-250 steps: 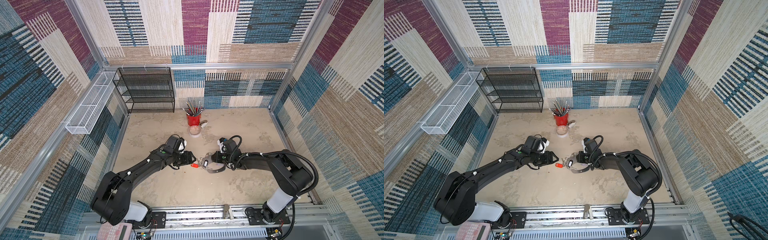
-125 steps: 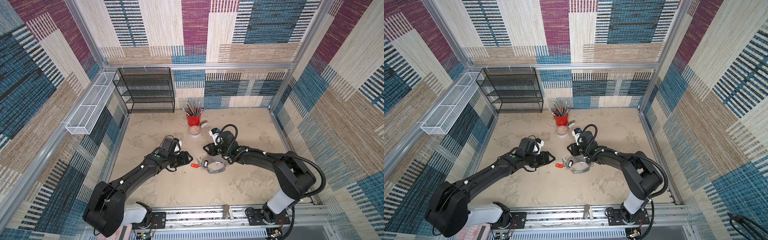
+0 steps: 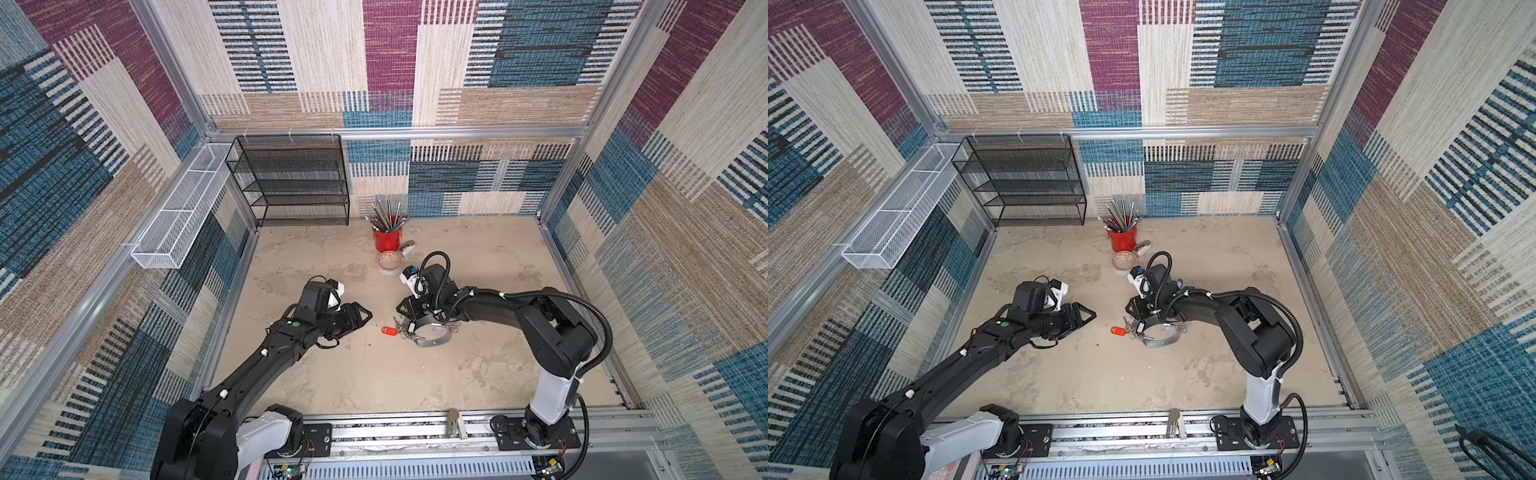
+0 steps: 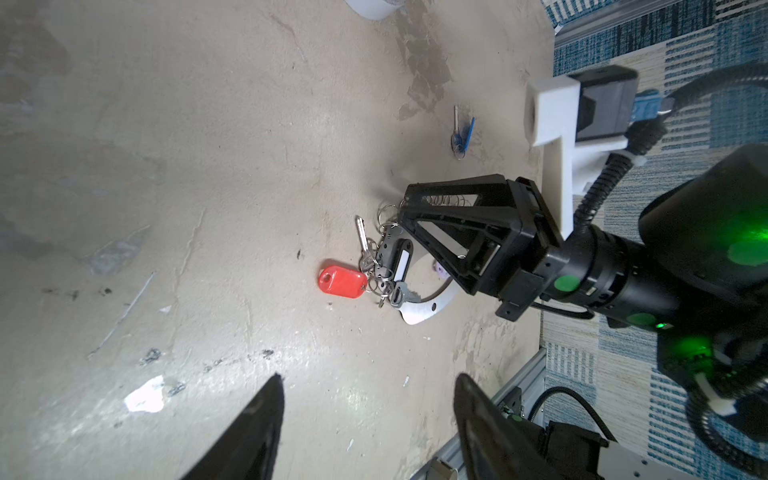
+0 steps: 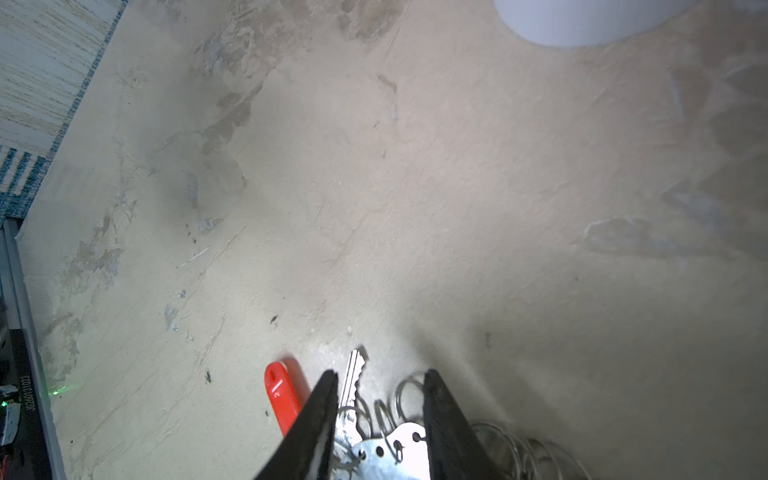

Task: Put the keys on the keyring
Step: 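Grasp the metal keyring plate edge with the right gripper while the left gripper hovers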

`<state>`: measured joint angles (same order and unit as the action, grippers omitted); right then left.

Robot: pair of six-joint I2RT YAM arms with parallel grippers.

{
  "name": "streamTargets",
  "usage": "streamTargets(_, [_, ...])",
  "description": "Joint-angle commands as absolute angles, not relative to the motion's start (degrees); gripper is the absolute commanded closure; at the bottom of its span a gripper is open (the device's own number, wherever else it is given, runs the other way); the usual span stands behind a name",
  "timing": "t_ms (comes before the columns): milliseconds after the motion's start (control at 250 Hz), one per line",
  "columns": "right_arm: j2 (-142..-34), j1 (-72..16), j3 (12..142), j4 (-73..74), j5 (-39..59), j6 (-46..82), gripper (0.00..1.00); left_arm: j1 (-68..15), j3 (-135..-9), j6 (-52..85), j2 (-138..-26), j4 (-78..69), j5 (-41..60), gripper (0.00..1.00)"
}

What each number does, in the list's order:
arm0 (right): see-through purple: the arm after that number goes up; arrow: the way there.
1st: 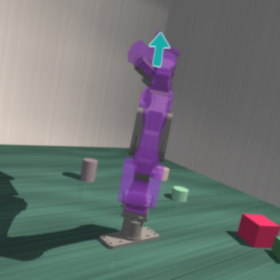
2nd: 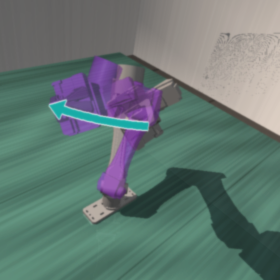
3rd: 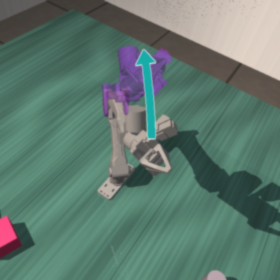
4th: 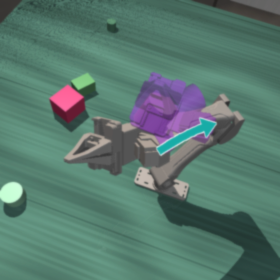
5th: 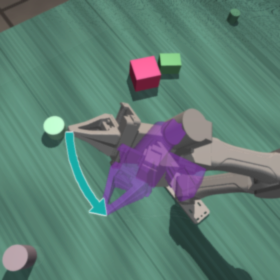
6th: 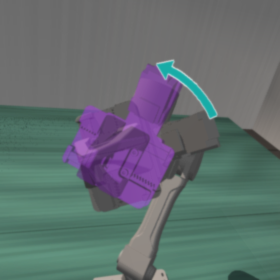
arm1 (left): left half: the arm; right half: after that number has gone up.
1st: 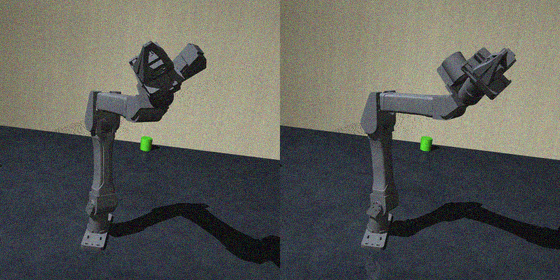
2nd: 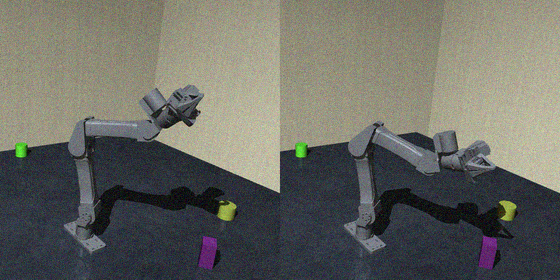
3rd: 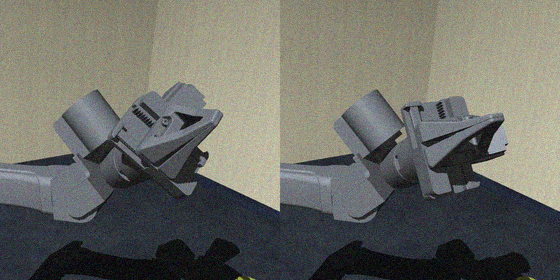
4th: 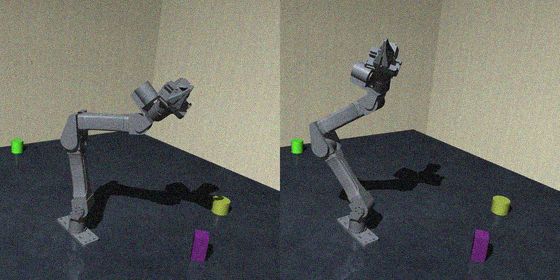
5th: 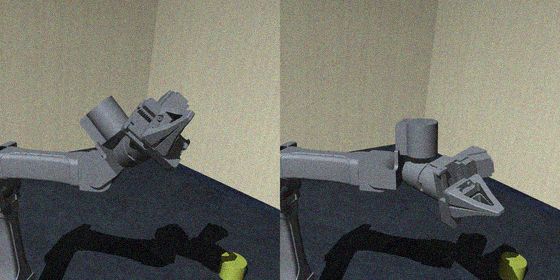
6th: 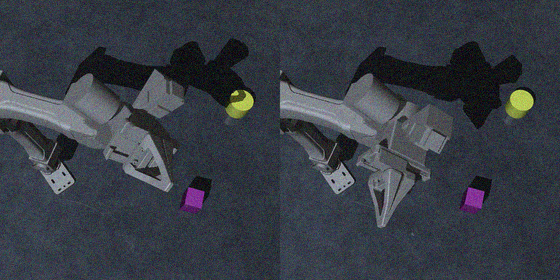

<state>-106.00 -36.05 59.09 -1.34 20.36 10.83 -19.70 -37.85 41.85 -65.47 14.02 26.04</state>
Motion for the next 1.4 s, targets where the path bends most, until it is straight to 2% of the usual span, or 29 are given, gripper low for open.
streamTargets(0, [-106.5,-36.2,59.1,-1.8,20.0,10.1,0.65,-19.6,-37.6,42.1,-65.6,12.9,27.4,0.34])
streamTargets(388, [-105.7,-36.6,57.1,-1.4,21.0,10.1,0.69,-19.6,-37.2,42.2,-66.0,12.5,27.2,0.34])
streamTargets(604, [-105.7,-36.7,56.8,-1.5,20.4,10.0,0.77,-19.6,-37.2,42.3,-66.4,12.2,27.6,0.35])
streamTargets(968, [-105.6,-36.8,56.6,-1.5,20.0,9.8,0.85,-19.5,-37.5,41.5,-65.5,13.2,26.6,0.35])
streamTargets(1228, [-103.2,-36.9,56.6,-1.4,20.9,9.9,0.96,-19.2,-39.1,39.7,-64.9,14.9,26.3,0.35])
streamTargets(1396, [-98.5,-36.9,56.1,-0.2,22.5,10.1,1.00,-18.9,-41.1,37.4,-63.1,15.5,26.5,0.29])
